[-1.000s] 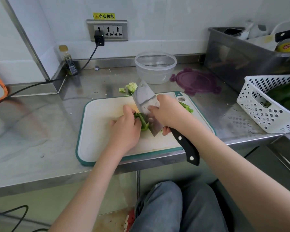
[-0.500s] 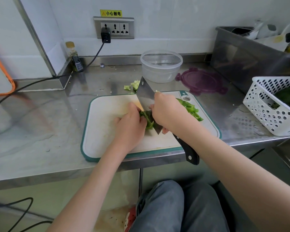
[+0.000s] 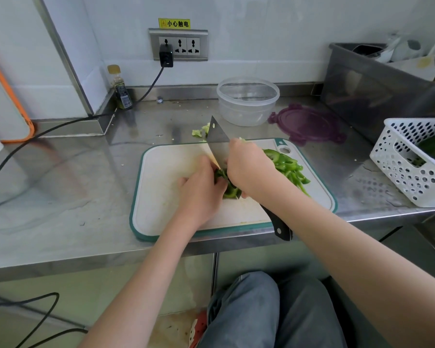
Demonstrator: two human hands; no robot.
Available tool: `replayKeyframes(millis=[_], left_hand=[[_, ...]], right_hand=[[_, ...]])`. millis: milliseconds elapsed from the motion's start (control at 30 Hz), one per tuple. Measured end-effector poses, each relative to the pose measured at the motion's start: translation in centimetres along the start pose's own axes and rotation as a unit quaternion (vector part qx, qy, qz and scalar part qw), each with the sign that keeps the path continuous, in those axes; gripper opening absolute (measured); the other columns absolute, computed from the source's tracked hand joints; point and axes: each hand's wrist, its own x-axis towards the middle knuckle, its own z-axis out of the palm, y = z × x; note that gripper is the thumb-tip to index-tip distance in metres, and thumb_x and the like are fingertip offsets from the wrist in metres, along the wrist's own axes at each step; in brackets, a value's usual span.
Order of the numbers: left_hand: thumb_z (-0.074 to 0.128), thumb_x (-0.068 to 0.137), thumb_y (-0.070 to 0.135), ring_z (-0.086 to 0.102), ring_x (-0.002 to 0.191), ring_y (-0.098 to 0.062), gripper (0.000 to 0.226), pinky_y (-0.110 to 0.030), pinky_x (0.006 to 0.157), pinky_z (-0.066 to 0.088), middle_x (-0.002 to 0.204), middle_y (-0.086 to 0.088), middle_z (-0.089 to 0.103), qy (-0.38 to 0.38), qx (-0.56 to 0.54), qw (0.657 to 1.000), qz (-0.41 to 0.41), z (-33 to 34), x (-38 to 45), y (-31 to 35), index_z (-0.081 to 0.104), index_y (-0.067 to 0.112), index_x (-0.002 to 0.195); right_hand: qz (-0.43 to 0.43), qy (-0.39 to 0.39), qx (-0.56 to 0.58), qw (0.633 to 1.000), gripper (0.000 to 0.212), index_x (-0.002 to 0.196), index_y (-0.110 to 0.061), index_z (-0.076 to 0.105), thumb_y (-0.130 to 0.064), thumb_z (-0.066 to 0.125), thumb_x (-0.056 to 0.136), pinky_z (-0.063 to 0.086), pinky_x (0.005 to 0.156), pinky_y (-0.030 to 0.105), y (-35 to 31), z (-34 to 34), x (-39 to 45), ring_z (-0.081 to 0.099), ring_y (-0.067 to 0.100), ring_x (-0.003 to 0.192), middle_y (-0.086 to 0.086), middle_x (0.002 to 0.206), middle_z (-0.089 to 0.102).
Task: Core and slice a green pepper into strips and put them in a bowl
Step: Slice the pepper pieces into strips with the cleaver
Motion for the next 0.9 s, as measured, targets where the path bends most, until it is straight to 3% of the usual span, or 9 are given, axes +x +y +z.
replayKeyframes(millis=[133,200,267,367,433,533,667,800,900], left_hand=[[0.046,0.087,0.013,0.047,0.075,-0.024,0.01,-0.034,0.073,0.023,0.072,0.009,0.054,0.004,0.001,1.0,-0.001,-0.1,0.1,0.0,0.036,0.016,0.089],[0.048,0.088,0.015,0.049,0.076,-0.024,0.009,-0.035,0.075,0.028,0.07,0.011,0.052,-0.004,-0.003,1.0,0.015,-0.1,0.2,-0.2,0.039,0.016,0.092],[0.048,0.089,0.015,0.05,0.075,-0.022,0.007,-0.037,0.078,0.033,0.069,0.012,0.051,-0.02,-0.015,0.999,0.024,-0.2,0.2,-0.4,0.04,0.016,0.091],[0.046,0.091,0.013,0.051,0.07,-0.02,0.014,-0.04,0.075,0.039,0.068,0.006,0.053,0.003,-0.105,0.994,-0.001,-0.2,0.3,-0.6,0.039,0.023,0.084],[0.043,0.094,0.01,0.051,0.066,-0.017,0.011,-0.036,0.067,0.041,0.07,0.0,0.054,0.049,-0.169,0.984,-0.019,-0.3,0.4,-0.7,0.039,0.02,0.089],[0.04,0.098,0.009,0.047,0.065,-0.01,0.005,-0.024,0.058,0.037,0.074,-0.002,0.052,0.088,-0.162,0.983,-0.015,-0.5,0.4,-0.7,0.036,0.013,0.098],[0.043,0.097,0.01,0.05,0.069,-0.017,0.007,-0.037,0.065,0.039,0.078,-0.008,0.054,0.064,-0.113,0.991,0.016,-0.2,0.3,-0.8,0.036,0.013,0.098],[0.046,0.095,0.014,0.051,0.07,-0.021,0.009,-0.035,0.061,0.039,0.075,-0.002,0.053,0.05,-0.07,0.996,0.0,-0.2,0.3,-0.6,0.038,0.013,0.096],[0.045,0.092,0.012,0.053,0.077,-0.03,0.007,-0.04,0.068,0.04,0.073,0.0,0.051,0.031,-0.027,0.999,0.008,-0.1,0.0,-0.3,0.04,0.009,0.096]], right_hand=[[-0.008,0.027,-0.071,0.997,0.035,0.125,-0.004,0.043,0.0,0.046,0.09,0.04,0.065,0.032,-0.2,0.6,-0.6,0.059,0.031,0.107,0.012,0.117,0.057],[-0.004,0.003,-0.043,0.999,0.028,0.119,-0.005,0.046,-0.002,0.045,0.091,0.043,0.056,0.031,0.5,0.2,-0.2,0.063,0.033,0.099,0.012,0.106,0.058],[-0.021,-0.001,0.013,1.0,0.008,0.101,-0.008,0.047,-0.01,0.043,0.095,0.046,0.041,0.025,1.6,-0.1,0.5,0.065,0.031,0.083,0.006,0.08,0.054],[-0.027,0.009,0.053,0.998,0.009,0.089,-0.01,0.043,-0.016,0.042,0.096,0.032,0.021,0.012,2.3,-0.2,1.4,0.051,0.017,0.051,0.006,0.063,0.045],[-0.027,0.005,0.065,0.998,0.01,0.088,-0.009,0.044,-0.016,0.044,0.095,0.03,0.02,0.012,2.4,-0.1,1.7,0.046,0.015,0.048,0.006,0.063,0.045],[-0.03,-0.018,0.07,0.997,0.011,0.09,-0.01,0.044,-0.019,0.045,0.096,0.034,0.022,0.013,2.9,-0.6,1.2,0.049,0.014,0.046,0.006,0.063,0.047],[-0.031,-0.046,0.059,0.997,0.015,0.091,-0.01,0.046,-0.024,0.046,0.097,0.034,0.024,0.011,4.2,-1.3,-0.1,0.049,0.012,0.046,0.007,0.063,0.05],[-0.01,0.035,0.085,0.996,0.013,0.092,-0.009,0.046,-0.021,0.045,0.097,0.036,0.025,0.023,5.1,-2.7,-1.3,0.05,0.014,0.041,0.011,0.082,0.057],[-0.023,0.072,0.107,0.991,0.016,0.093,-0.011,0.042,-0.026,0.046,0.098,0.03,0.025,0.016,5.0,-3.8,-1.8,0.048,0.013,0.032,0.004,0.078,0.049]])
